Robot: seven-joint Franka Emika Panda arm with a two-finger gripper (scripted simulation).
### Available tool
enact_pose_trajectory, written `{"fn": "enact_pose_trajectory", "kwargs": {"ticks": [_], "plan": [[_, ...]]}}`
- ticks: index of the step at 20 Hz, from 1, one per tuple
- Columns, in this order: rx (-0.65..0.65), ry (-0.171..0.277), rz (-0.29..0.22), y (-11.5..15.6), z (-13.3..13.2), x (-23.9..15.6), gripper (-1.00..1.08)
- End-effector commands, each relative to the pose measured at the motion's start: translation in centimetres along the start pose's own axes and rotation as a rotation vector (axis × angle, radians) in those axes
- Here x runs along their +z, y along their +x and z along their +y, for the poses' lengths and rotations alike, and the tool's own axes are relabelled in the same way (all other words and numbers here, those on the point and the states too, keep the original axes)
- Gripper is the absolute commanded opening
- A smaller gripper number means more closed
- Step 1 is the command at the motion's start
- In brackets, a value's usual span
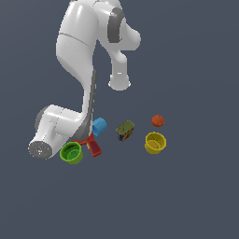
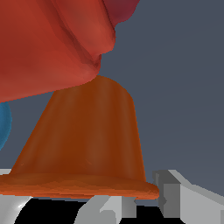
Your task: Pick up a designated object from a clutter of objects.
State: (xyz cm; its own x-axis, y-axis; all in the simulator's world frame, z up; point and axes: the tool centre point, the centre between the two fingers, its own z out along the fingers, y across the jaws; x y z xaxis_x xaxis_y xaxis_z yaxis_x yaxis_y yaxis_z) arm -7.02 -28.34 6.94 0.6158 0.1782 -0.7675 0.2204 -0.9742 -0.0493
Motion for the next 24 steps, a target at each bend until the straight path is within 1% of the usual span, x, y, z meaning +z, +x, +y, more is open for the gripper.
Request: {"fn": "enact_pose_trajectory", "kwargs": {"ticks": [1, 7, 13, 18, 24], "plan": [[0.000, 0.000, 0.000, 0.0, 0.0, 0.0, -1.00], [0.000, 0.000, 0.000, -0.6, -0.5, -0.5, -1.00], [-0.001, 0.000, 0.000, -2.4, -2.2, -1.9, -1.00], [-0.001, 0.000, 0.000, -4.9, -4.6, -3.9, -1.00], [-0.002, -0.001, -0.001, -9.3, -8.5, -7.5, -1.00]]}}
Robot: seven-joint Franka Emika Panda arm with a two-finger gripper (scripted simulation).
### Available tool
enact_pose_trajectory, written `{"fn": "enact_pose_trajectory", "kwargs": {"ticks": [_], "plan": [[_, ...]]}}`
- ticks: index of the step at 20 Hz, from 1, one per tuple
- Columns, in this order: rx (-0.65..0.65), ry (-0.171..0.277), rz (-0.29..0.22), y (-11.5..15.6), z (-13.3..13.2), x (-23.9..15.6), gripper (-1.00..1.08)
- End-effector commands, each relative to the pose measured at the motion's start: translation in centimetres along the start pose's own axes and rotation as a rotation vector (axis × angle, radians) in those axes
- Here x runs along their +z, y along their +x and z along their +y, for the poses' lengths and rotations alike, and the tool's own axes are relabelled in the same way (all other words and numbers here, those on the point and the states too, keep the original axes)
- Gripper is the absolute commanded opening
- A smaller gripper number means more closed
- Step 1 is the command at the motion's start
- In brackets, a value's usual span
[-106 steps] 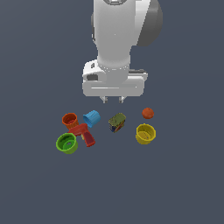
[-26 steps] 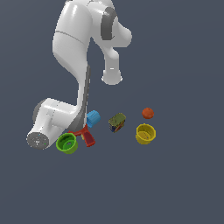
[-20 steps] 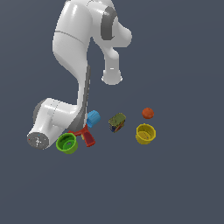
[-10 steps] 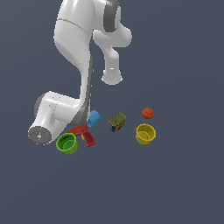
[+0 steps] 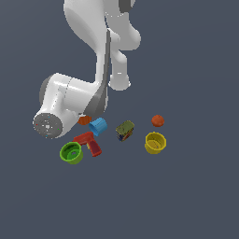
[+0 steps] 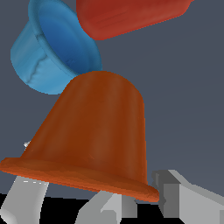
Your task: Pick up a designated object from a clutter of objects.
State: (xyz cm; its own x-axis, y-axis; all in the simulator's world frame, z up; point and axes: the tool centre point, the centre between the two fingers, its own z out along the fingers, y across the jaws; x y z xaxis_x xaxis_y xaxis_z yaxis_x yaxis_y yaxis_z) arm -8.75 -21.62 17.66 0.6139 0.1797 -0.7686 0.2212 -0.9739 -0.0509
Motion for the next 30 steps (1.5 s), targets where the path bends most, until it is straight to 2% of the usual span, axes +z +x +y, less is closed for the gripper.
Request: {"fn": "enact_pose_trajectory", "kwargs": {"ticks": [1, 19, 24, 30], "plan": [[-0.001, -0.001, 0.001, -2.0, -1.8, -1.6, -1.00], [-0.002, -0.001, 0.000, -15.3, -14.0, -12.9, -1.00], [-0.001, 0.000, 0.000, -17.6, -16.1, -15.1, -1.00], [0.000, 0.000, 0.000, -19.1, -17.5, -16.6, -1.00]]}}
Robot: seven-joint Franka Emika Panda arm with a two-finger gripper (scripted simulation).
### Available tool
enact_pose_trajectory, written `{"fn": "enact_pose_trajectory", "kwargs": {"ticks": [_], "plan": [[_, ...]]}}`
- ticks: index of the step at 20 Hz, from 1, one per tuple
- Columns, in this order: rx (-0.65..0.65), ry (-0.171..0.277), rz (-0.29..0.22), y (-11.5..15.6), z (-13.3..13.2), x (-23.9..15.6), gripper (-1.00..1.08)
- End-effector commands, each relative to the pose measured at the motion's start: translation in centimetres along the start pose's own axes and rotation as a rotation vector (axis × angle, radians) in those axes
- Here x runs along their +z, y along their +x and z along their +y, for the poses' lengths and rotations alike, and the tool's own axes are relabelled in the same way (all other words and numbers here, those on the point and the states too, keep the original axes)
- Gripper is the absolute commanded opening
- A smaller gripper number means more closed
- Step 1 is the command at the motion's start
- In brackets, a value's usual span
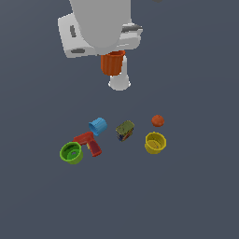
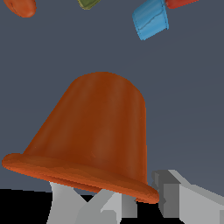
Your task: Pick up a designated object from a clutter of objects.
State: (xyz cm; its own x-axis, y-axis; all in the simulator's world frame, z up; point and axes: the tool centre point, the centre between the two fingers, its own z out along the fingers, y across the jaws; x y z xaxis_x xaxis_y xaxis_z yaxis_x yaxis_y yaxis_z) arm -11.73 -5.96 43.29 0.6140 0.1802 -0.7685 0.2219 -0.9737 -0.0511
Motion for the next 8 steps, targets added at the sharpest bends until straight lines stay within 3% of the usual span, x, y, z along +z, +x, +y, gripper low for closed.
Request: {"fn": "enact_pose_trajectory", "kwargs": {"ticks": [1, 8], "plan": [[0.001, 0.001, 0.000, -0.47, -0.41, -0.47, -1.00], [0.002, 0.001, 0.000, -0.46, -0.44, -0.61, -1.00]]}}
